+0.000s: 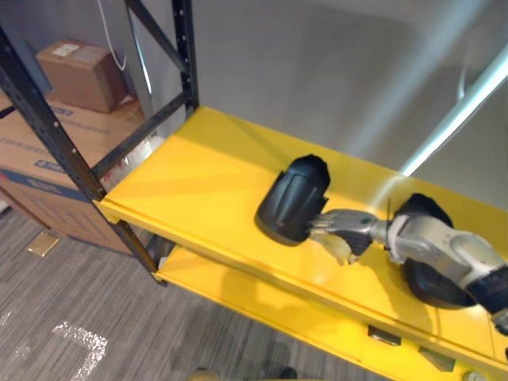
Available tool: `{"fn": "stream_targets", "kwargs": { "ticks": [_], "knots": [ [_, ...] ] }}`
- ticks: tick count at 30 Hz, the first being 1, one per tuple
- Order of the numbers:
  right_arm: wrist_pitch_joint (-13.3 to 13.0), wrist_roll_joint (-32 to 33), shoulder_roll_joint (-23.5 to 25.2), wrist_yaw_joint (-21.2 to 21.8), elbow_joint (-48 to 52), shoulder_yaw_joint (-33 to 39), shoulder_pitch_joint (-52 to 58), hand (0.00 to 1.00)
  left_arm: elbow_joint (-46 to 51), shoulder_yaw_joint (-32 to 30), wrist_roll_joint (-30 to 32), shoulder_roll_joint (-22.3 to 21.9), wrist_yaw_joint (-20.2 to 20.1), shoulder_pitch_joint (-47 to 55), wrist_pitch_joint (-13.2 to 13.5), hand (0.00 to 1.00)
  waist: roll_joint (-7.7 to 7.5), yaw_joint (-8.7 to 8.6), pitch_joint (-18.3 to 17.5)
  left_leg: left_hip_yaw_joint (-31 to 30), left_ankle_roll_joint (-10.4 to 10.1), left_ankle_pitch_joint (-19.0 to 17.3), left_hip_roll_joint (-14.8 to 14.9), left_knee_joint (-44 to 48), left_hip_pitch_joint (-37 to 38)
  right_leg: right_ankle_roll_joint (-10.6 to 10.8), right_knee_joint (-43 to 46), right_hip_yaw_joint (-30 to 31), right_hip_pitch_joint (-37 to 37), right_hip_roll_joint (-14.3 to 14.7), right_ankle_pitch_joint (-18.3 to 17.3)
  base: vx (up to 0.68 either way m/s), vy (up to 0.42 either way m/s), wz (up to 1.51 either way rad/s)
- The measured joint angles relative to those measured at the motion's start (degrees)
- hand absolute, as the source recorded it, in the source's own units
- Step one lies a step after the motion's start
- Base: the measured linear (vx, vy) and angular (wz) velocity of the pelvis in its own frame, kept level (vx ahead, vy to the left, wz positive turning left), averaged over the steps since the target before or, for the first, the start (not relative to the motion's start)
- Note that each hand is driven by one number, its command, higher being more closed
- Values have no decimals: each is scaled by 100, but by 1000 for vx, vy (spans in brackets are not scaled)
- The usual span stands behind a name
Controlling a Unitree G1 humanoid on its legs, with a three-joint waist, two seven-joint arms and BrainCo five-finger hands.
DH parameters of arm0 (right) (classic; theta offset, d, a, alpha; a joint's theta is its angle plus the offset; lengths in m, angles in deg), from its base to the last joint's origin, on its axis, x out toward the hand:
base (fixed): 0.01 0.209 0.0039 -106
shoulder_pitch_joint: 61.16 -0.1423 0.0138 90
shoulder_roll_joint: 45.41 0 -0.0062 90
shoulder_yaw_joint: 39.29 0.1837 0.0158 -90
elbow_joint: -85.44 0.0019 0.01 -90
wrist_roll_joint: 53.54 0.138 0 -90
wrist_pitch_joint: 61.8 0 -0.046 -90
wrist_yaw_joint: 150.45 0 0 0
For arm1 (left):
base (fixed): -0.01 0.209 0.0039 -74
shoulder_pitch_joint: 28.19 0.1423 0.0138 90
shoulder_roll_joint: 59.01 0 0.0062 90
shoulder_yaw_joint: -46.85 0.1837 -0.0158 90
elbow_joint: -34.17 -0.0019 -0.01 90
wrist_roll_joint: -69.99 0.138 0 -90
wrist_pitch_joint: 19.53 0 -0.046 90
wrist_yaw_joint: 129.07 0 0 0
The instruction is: Walk over and take plastic housings, then place them on the shelf
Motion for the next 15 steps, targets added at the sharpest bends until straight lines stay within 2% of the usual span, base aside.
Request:
{"fn": "stream_targets", "kwargs": {
  "ticks": [9, 15],
  "knots": [
    [-1, -228, 27, -103, -125, 0, 11, 0, 26, 47, 1, 65, 5, 0, 13, 0, -88, 11, 101, -3, 2, 1, -28, 6, 1, 6, 0, -3, 5, -28, 4, -11, 7, 0],
    [-3, -243, 26, -131, -125, 17, 103, 0, 30, 48, 1, 65, 5, 1, 13, 0, -88, 6, 102, 13, 2, 0, -28, 2, 3, 7, 0, 9, -3, -29, 5, 0, 0, 0]
  ]
}}
